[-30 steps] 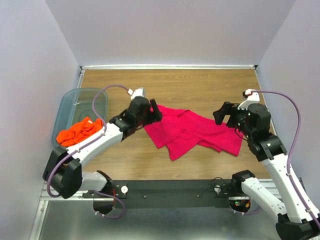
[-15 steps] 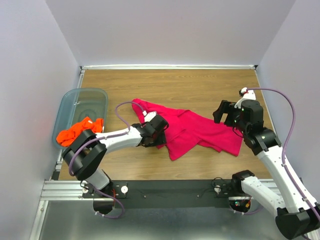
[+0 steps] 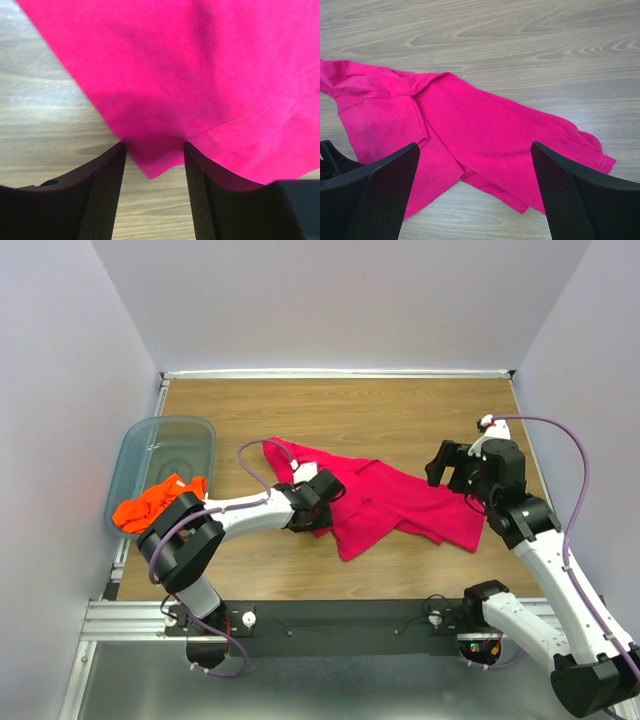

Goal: Fold and stack the t-shirts
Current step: Flatten the tshirt out

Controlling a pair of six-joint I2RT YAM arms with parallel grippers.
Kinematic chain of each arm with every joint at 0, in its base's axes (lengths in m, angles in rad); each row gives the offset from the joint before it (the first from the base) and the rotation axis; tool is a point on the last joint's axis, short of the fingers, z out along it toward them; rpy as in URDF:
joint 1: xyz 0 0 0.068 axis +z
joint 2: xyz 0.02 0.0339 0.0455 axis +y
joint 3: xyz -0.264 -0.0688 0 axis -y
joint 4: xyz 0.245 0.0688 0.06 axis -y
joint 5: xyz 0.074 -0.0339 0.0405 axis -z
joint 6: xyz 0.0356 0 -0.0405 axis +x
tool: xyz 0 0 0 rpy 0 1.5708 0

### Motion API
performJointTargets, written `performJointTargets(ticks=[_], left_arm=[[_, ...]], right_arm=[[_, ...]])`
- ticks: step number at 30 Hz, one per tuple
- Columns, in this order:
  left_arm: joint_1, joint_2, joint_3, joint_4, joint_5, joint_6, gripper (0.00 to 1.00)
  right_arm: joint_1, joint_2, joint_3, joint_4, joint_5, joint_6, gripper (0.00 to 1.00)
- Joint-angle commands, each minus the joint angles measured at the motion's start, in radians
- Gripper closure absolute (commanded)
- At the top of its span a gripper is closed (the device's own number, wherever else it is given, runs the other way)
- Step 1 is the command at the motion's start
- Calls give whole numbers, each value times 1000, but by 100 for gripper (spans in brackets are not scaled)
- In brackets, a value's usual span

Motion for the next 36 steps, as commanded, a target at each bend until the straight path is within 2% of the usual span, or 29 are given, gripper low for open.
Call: performJointTargets(ticks=[1,6,13,18,24,25,28,29,31,32,36], left_arm=[[-18,3,-23,-178,-76,-23,41],[-22,-11,-28,-200,-92,-21,41],[-56,78,8,-140,-58,2,41],[-65,70,23,-131,-63,9,37],[-90,161,43,-160,-46,45,39],[-94,177,40,-161,-38,49,42],[-102,187,23,-161,-32,52,65],[-102,182,19,-157,-30,52,82],[-102,165,12,-164,-36,51,97],[-101,141,17,-181,-55,49,100],[-75,64,63,-267,-141,58,100]], right_arm=[[-7,3,-1,-13,0,-5,0],[-7,6,-10,-13,10,2,0],[-7,17,-4,-14,17,5,0],[-7,20,-4,-14,-1,12,0],[-5,20,-5,-16,8,18,0],[-7,20,-7,-16,14,18,0],[-7,29,-16,-19,34,19,0],[-7,30,-18,-22,42,19,0],[-7,43,-18,-27,66,28,0],[-7,59,-16,-28,76,30,0],[-7,141,-16,-44,140,51,0]])
